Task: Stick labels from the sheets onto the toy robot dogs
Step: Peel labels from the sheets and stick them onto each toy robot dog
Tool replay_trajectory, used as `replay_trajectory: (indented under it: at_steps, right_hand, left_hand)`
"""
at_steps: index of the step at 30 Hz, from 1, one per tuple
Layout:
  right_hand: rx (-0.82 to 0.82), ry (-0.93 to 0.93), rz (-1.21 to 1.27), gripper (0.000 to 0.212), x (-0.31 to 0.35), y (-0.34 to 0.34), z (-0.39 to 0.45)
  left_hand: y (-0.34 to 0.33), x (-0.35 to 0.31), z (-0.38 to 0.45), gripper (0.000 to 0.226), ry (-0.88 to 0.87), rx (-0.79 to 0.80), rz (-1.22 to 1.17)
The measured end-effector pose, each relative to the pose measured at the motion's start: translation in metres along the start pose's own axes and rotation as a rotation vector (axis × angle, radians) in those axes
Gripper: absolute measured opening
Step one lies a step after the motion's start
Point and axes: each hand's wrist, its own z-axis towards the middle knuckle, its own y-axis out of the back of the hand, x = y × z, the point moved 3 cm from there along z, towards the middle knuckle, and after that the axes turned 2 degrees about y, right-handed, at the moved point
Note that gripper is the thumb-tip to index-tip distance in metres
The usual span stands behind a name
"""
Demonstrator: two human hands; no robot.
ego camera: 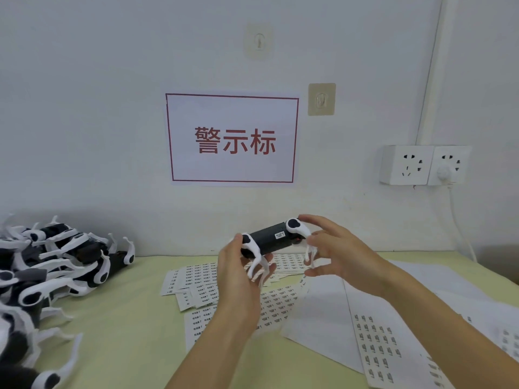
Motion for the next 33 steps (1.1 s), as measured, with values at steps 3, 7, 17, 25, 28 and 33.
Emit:
replay_trajectory:
  at_steps: [3,7,17,25,28,33]
  right_hand:
    - [0.068,0.006,-0.021,0.039,0.004,0.000,-0.002]
    - [0.134,-0.011,-0.067,0.040,0.008,0.006,-0.006]
    - [0.120,0.092,-0.566,0.028,0.022,0.002,-0.013]
    - [0.228,-0.111,-0.732,0.042,0.022,0.006,-0.022]
    - [0.189,-0.154,-0.699,0.043,0.030,0.017,-0.029]
    - [0.072,-0.183,-0.510,0.033,0.043,0.062,-0.047]
  left_hand:
    - [-0.002,-0.010,0.003,0.018,-0.089,-0.005,0.103]
    - [-0.005,-0.016,0.003,0.018,-0.202,0.011,0.244]
    - [-0.022,-0.013,-0.012,0.011,-0.337,0.217,0.558]
    - [-0.030,-0.004,-0.023,0.034,-0.129,0.253,0.582]
    - [-0.028,0.002,-0.017,0.038,-0.141,0.211,0.613]
    - [-0.023,0.030,-0.025,0.030,-0.251,0.363,0.968]
